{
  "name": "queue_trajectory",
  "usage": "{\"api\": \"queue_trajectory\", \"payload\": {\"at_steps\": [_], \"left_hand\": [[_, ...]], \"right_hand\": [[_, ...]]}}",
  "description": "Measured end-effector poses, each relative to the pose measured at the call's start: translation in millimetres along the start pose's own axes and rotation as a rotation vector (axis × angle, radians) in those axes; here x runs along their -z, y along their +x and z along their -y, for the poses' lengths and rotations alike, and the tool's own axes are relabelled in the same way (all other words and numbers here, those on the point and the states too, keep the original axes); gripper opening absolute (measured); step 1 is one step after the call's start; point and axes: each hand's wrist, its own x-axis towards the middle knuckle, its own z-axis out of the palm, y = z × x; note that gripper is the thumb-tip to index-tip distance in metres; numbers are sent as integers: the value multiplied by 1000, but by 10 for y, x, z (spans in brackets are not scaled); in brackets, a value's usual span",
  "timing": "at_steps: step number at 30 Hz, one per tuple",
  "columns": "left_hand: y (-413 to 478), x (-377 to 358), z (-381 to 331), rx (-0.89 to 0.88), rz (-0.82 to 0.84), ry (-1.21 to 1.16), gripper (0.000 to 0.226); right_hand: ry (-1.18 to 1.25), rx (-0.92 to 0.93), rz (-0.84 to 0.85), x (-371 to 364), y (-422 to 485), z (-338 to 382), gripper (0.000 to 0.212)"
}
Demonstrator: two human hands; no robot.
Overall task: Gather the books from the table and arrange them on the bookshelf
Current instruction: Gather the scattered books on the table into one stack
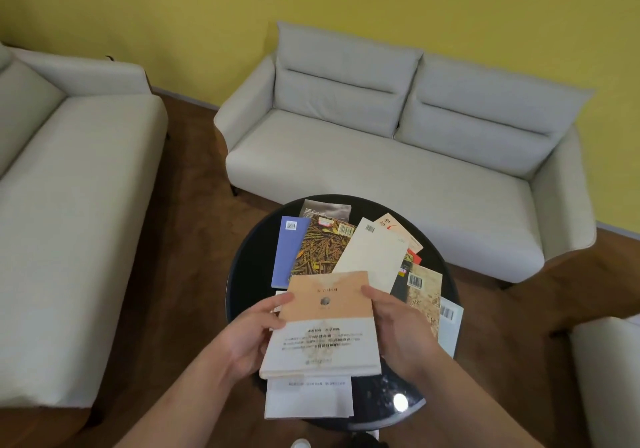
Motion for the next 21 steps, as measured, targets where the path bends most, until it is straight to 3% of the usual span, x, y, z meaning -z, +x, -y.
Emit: {"api": "queue_trajectory", "payload": {"at_steps": [2, 4, 7, 10, 14, 21], "left_hand": [[-37, -1, 36, -52, 10, 123, 61], [-25, 9, 126, -59, -58, 254, 66], [95, 37, 372, -98, -211, 520, 44], [287, 170, 587, -169, -318, 944, 30], [253, 108, 641, -242, -347, 908, 22], [259, 79, 687, -207, -398, 785, 20]], "right_hand": [[-8, 20, 8, 37, 66, -113, 41], [-174, 35, 13, 87, 134, -236, 43], [-551, 61, -36, 94, 195, -412, 42], [-833, 74, -50, 56, 237, -513, 42], [-921, 16, -72, 114, 336, -645, 26], [-963, 30, -102, 88, 437, -760, 33]]}}
